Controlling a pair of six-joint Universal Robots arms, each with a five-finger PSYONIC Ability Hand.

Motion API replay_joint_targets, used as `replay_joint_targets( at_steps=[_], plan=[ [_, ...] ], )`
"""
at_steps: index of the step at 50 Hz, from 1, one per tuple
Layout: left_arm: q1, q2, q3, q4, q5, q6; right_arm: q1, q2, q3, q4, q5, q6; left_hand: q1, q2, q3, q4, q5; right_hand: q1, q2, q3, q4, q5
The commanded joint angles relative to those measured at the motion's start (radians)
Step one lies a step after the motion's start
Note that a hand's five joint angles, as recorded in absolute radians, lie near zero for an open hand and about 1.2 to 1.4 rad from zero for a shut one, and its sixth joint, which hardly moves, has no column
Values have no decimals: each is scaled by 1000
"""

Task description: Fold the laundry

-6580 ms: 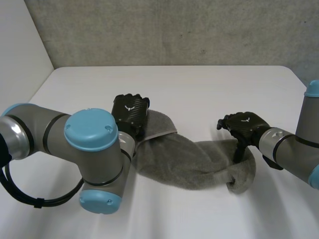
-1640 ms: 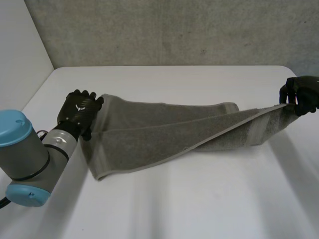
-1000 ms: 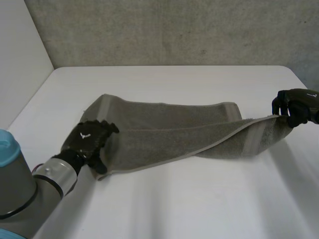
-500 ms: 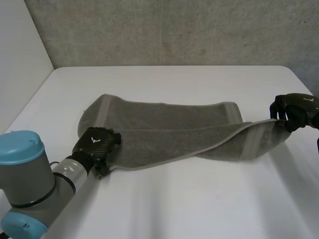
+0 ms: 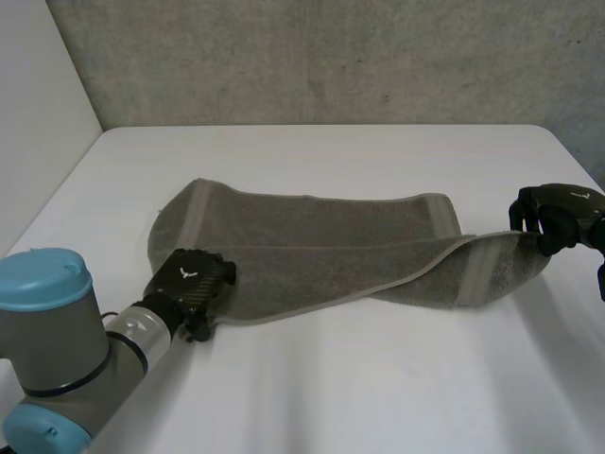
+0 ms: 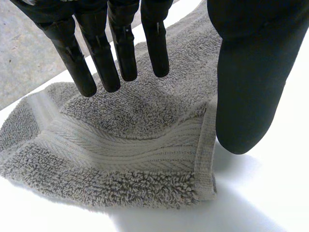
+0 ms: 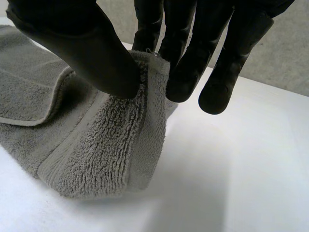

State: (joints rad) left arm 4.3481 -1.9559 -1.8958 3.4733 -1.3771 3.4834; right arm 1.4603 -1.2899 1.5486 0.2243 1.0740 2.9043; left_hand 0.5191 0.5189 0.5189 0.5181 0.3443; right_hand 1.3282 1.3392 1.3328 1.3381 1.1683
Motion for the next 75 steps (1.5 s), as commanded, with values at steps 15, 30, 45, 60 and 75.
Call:
replay_joint_targets(
  at_steps=[15, 30, 45, 60, 75],
  plan=[
    [1, -100, 127, 0, -8, 5, 0, 0, 1, 1, 0, -8, 364, 364, 364, 365, 364, 68, 57, 63, 58, 53],
    [19, -60, 170, -10, -77, 150, 2, -9, -16, 4, -8, -5, 877, 877, 877, 878, 877, 68, 57, 63, 58, 53],
    [45, 463, 302, -71, -145, 224, 9, -264, -413, 238, -8, -16, 877, 877, 877, 878, 877, 68, 57, 63, 58, 53],
    [116, 81, 457, -484, -120, 224, 250, 154, -571, 616, 151, -439, 877, 877, 877, 878, 877, 68, 57, 63, 58, 53],
    [105, -329, 1180, -441, -128, 224, 368, 526, -1072, 402, 417, -467, 877, 877, 877, 878, 877, 68, 57, 63, 58, 53]
  ],
)
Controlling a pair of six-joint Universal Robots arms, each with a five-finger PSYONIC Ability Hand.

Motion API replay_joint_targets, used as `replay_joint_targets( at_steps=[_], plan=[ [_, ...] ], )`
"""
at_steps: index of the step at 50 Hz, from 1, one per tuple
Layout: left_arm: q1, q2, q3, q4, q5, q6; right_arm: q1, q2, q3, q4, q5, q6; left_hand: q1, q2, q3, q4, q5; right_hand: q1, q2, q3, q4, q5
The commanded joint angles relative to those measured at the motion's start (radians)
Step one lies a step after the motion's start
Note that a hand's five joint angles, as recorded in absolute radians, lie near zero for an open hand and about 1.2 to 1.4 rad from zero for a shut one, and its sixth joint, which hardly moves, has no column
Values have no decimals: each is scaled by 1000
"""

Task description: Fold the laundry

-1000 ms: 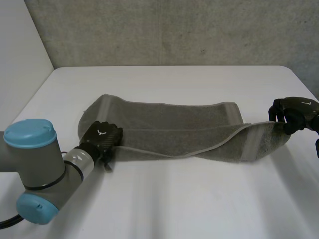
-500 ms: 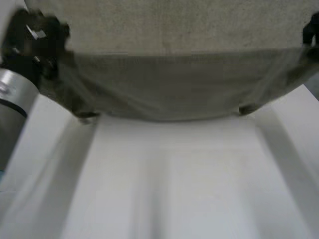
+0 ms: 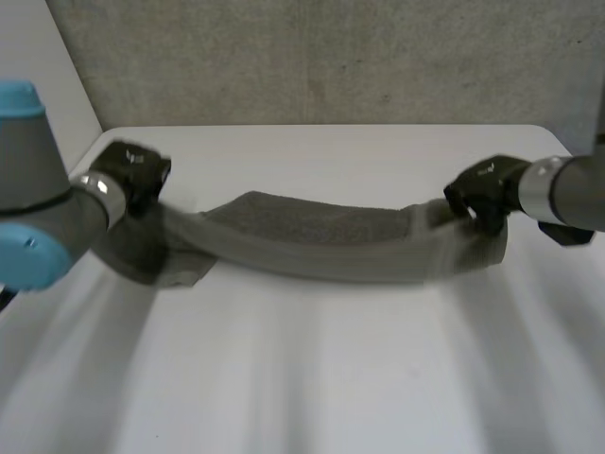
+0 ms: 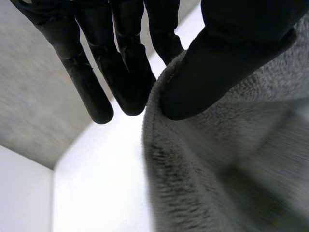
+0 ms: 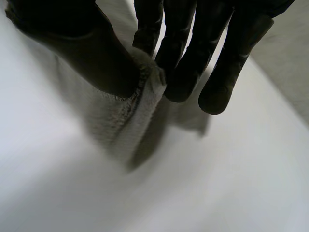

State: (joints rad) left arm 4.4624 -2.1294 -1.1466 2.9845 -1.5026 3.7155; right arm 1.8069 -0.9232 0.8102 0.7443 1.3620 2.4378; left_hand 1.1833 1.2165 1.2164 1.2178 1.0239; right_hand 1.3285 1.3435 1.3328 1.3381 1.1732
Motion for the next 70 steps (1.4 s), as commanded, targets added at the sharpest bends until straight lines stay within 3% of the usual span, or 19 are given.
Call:
replay_joint_targets(
  at_steps=[1, 2, 3, 5, 6, 7, 9, 10, 14, 17, 23, 26, 31, 36, 43, 53, 61, 63, 70],
  plan=[
    [-14, -185, 558, 97, -4, -17, 34, 205, -486, -185, 175, 3, 213, 180, 180, 178, 198, 68, 53, 63, 58, 49],
    [-14, -185, 559, 97, -4, -17, 48, 242, -640, -272, 216, 6, 213, 180, 180, 178, 198, 68, 53, 63, 58, 49],
    [-20, -202, 662, 166, -4, -31, 48, 242, -641, -273, 216, 6, 213, 180, 180, 178, 198, 68, 53, 63, 58, 49],
    [-23, -205, 742, 248, -8, -63, 89, 270, -867, -482, 264, 15, 213, 180, 180, 178, 198, 68, 53, 63, 58, 49],
    [-25, -201, 787, 336, -17, -116, 89, 270, -868, -483, 264, 15, 213, 180, 180, 178, 198, 68, 53, 63, 58, 49],
    [-25, -201, 788, 337, -18, -117, 98, 259, -914, -569, 272, 20, 213, 180, 180, 178, 198, 68, 53, 63, 58, 49],
    [-23, -155, 794, 451, -28, -279, 103, 233, -916, -626, 273, 24, 213, 180, 180, 178, 198, 68, 53, 63, 58, 49],
    [-23, -155, 794, 452, -28, -279, 103, 199, -895, -632, 270, 32, 213, 180, 180, 178, 198, 68, 53, 63, 58, 49],
    [-18, -90, 666, 394, -22, -440, 103, 135, -781, -586, 261, 46, 213, 180, 180, 178, 198, 68, 53, 63, 58, 49],
    [-9, -66, 531, 340, -18, -462, 101, 90, -601, -508, 223, 44, 213, 180, 180, 178, 198, 68, 53, 63, 58, 49],
    [0, -34, 277, 312, 13, -459, 94, 26, -266, -370, 120, 47, 213, 180, 180, 178, 198, 68, 53, 63, 58, 49],
    [5, -15, 105, 326, 68, -453, 86, -2, -119, -344, 74, 49, 213, 180, 180, 178, 198, 68, 53, 63, 58, 49],
    [12, -14, -88, 357, 127, -348, 81, -17, 70, -339, 28, 46, 213, 180, 180, 178, 198, 68, 53, 63, 58, 49],
    [12, -8, -290, 367, 125, -128, 80, -17, 222, -330, 31, 49, 213, 180, 180, 178, 198, 68, 53, 63, 58, 49],
    [24, 93, -418, 350, 128, -68, 66, -112, 421, -281, 20, 70, 213, 180, 180, 178, 198, 68, 53, 63, 58, 49],
    [67, 359, -607, 321, 137, -59, -33, -333, 572, -241, 3, 72, 213, 180, 180, 178, 198, 68, 53, 63, 58, 49],
    [118, 620, -731, 192, 151, -57, -168, -540, 610, -83, -49, -17, 213, 180, 180, 178, 198, 68, 53, 63, 58, 49],
    [121, 696, -763, 143, 194, -57, -202, -568, 612, -69, -57, -57, 213, 180, 180, 178, 198, 68, 53, 63, 58, 49],
    [112, 726, -802, 132, 265, -49, -290, -589, 615, -60, -61, -163, 213, 180, 180, 178, 198, 68, 53, 63, 58, 49]
  ],
)
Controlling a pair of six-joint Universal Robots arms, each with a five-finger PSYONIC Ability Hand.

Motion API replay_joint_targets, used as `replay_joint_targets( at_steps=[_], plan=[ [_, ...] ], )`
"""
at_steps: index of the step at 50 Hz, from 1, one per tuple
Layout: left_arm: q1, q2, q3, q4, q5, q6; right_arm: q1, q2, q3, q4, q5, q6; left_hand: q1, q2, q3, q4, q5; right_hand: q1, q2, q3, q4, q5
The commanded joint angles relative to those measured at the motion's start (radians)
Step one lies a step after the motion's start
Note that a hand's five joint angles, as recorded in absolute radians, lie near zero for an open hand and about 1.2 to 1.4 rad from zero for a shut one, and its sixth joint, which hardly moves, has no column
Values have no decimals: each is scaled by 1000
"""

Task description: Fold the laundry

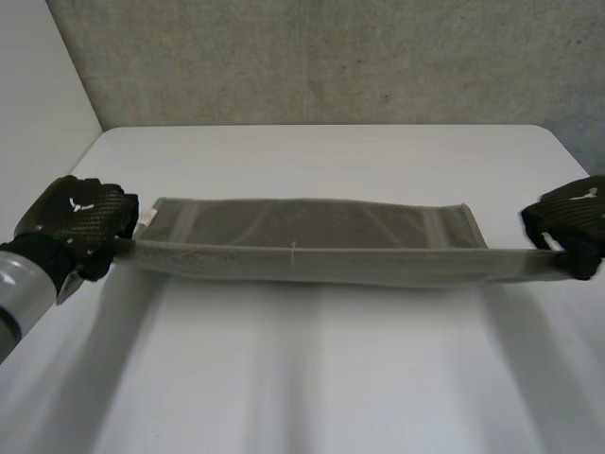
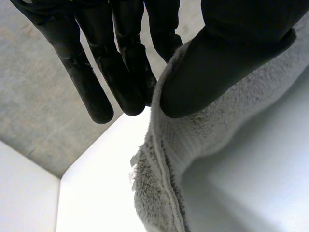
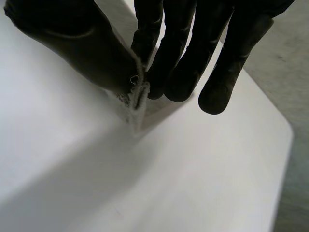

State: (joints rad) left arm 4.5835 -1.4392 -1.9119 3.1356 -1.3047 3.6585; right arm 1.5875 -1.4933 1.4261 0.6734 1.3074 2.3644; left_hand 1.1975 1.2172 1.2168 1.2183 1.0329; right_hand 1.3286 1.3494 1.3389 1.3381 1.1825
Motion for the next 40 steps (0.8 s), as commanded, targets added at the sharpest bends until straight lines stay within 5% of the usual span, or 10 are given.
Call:
replay_joint_targets(
  at_steps=[1, 4, 15, 25, 35, 36, 37, 38, 39, 40],
  plan=[
    [-6, 22, -32, -16, 71, 20, -70, -15, -3, 6, -10, -88, 199, 179, 179, 178, 189, 68, 47, 57, 58, 39],
    [-8, -1, -24, -9, 71, 37, -64, 33, -10, -9, -16, -80, 199, 179, 179, 178, 189, 68, 47, 57, 58, 39],
    [-35, -495, 300, 116, 36, 155, 78, 352, -236, -135, 13, 41, 199, 179, 179, 178, 189, 68, 47, 57, 58, 39],
    [-89, -875, 759, 119, -36, 147, 183, 671, -550, -264, 131, 153, 199, 179, 179, 178, 189, 68, 47, 57, 58, 39],
    [-109, -1055, 990, 129, -74, 147, 223, 817, -707, -390, 230, 151, 199, 179, 179, 178, 189, 68, 47, 57, 58, 39],
    [-109, -1067, 999, 132, -76, 147, 226, 827, -719, -403, 234, 151, -170, -190, -189, -191, -180, -132, -153, -142, -141, -160],
    [-109, -1067, 999, 132, -76, 147, 226, 828, -719, -403, 234, 151, -174, -193, -193, -194, -184, -134, -155, -144, -143, -162],
    [-112, -1073, 998, 133, -76, 147, 227, 832, -722, -416, 237, 154, -624, -644, -644, -645, -634, -587, -608, -598, -597, -616],
    [-112, -1074, 998, 133, -76, 147, 227, 832, -722, -416, 237, 154, -629, -648, -648, -649, -639, -592, -613, -602, -601, -620],
    [-120, -1077, 995, 133, -80, 146, 230, 834, -721, -429, 239, 157, -989, -1009, -1008, -1010, -999, -885, -906, -896, -895, -914]
  ],
)
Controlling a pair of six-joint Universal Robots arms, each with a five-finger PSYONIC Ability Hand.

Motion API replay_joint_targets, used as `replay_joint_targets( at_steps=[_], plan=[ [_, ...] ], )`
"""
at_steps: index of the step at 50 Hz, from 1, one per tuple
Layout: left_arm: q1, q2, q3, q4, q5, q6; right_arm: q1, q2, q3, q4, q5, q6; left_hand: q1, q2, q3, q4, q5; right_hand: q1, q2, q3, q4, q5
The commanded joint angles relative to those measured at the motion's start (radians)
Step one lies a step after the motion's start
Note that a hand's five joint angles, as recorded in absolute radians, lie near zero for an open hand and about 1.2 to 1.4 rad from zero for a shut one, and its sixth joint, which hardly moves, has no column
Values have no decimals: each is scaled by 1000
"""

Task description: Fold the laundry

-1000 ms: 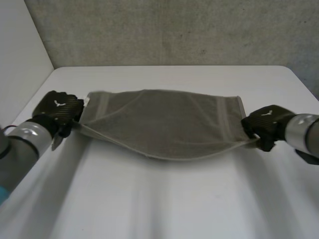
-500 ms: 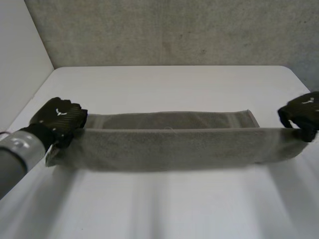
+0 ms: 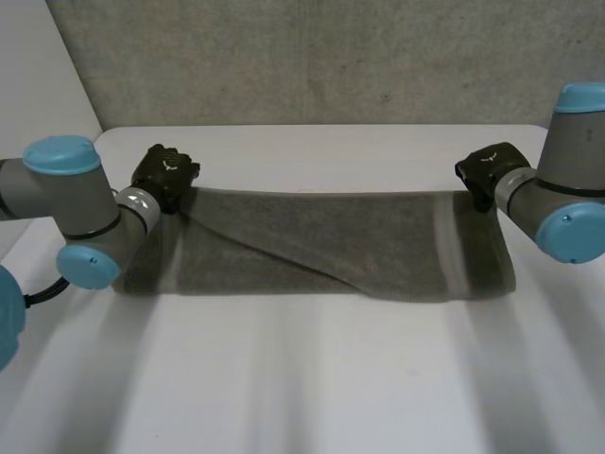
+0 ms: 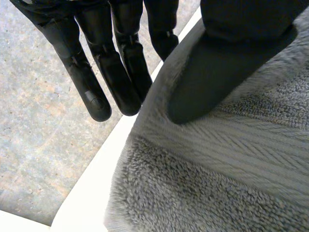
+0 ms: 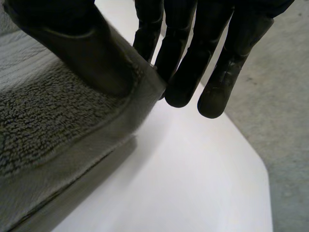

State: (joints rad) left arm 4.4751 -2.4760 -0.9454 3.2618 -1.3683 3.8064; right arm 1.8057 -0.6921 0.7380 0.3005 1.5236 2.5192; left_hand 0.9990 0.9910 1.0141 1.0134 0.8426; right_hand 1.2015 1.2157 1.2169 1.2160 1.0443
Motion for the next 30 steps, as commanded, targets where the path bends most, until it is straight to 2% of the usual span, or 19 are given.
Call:
replay_joint_targets(
  at_steps=[1, 7, 13, 15, 17, 18, 21, 24, 30],
  plan=[
    [-19, -41, 25, 7, -17, -1, 14, 31, -25, -70, 23, 4, -825, -816, -840, -839, -843, -1023, -1037, -1038, -1037, -1040],
    [-28, -12, -36, 7, -21, -2, 15, 2, 11, -81, 29, 24, -825, -816, -840, -839, -843, -1027, -1041, -1042, -1041, -1044],
    [-28, 152, -214, 10, -14, -45, 3, -159, 199, -83, 13, 92, -825, -816, -840, -839, -843, -1027, -1041, -1042, -1041, -1044],
    [-28, 209, -271, 13, -11, -64, 1, -266, 343, -99, 7, 99, -825, -816, -840, -839, -843, -1027, -1041, -1042, -1041, -1044],
    [-28, 313, -384, 36, -6, -99, 1, -314, 409, -109, -2, 99, -825, -816, -840, -839, -843, -1027, -1041, -1042, -1041, -1044],
    [-28, 313, -385, 36, -6, -99, 1, -314, 409, -109, -2, 99, -825, -816, -840, -839, -843, -1027, -1041, -1042, -1041, -1044],
    [-25, 448, -544, 103, 26, -120, -15, -408, 573, -120, -48, 96, -825, -816, -840, -839, -843, -1023, -1037, -1039, -1038, -1040],
    [-17, 508, -634, 157, 50, -125, -64, -440, 665, -116, -66, 92, -825, -816, -840, -839, -843, -970, -984, -985, -984, -987],
    [-16, 546, -757, 245, 61, -139, -106, -442, 791, -145, -112, 76, -825, -816, -840, -839, -843, -835, -849, -850, -849, -852]
  ],
)
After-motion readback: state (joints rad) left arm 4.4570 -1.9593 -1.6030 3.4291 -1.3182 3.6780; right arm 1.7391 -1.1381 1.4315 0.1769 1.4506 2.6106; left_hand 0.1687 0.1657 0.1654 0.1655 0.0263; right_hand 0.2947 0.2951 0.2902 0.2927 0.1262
